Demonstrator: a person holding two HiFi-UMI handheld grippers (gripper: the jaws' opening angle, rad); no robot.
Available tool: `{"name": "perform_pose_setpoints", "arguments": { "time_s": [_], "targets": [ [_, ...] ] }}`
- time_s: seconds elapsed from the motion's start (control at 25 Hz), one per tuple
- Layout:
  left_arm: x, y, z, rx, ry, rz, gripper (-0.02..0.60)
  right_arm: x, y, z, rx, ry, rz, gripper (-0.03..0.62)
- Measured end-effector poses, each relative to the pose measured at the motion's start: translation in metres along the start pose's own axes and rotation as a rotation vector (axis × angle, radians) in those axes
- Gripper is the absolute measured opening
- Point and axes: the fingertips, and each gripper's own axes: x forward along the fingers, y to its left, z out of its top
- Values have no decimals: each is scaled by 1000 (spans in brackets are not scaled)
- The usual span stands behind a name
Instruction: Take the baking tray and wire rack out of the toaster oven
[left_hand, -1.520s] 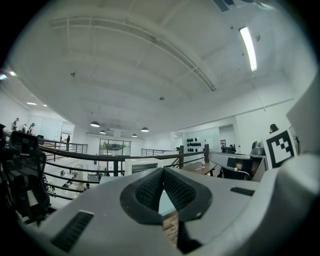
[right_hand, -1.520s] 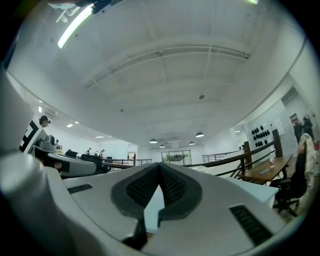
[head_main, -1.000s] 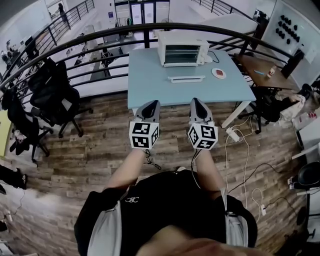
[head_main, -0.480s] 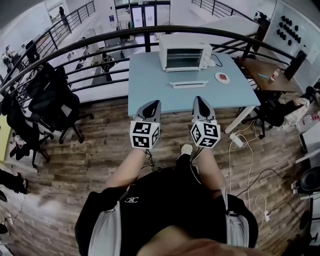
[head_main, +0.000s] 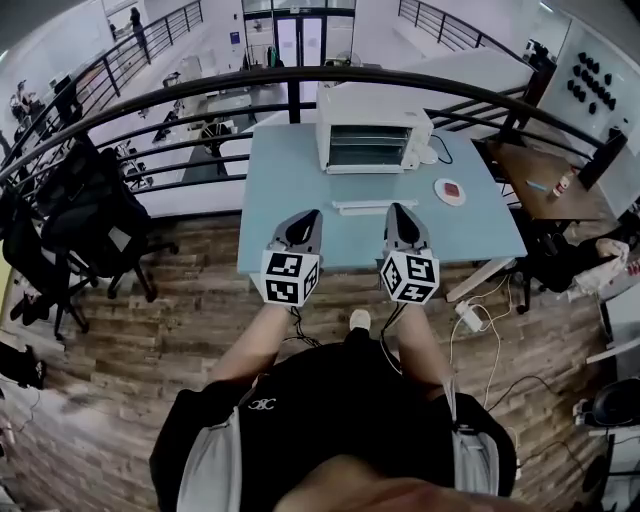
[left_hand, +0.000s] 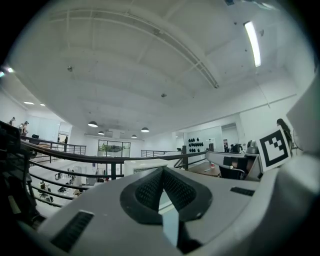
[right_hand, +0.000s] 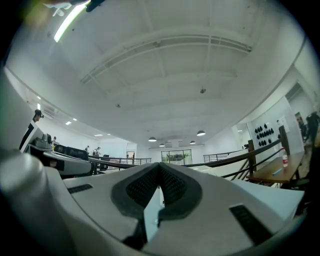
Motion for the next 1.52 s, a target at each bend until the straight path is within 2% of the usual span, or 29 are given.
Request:
{"name": "perform_pose_setpoints", "arguments": {
  "time_s": [0.2, 0.52, 0.84, 1.2, 1.52],
  "targets": [
    [88, 2, 1, 3, 7, 1, 14, 66, -57, -9, -18, 7, 14, 2],
    [222, 10, -13, -19, 65, 27, 14, 167, -148, -41, 8, 58, 29, 2],
    [314, 25, -26, -42, 128, 99, 14, 246, -206, -83, 57, 136, 86, 2],
    [355, 60, -39, -69, 169, 197, 14, 304, -218, -117, 92, 201, 164, 2],
    [377, 86, -51, -68, 193, 217, 14, 331, -216, -132, 96, 220, 169, 2]
  ]
}}
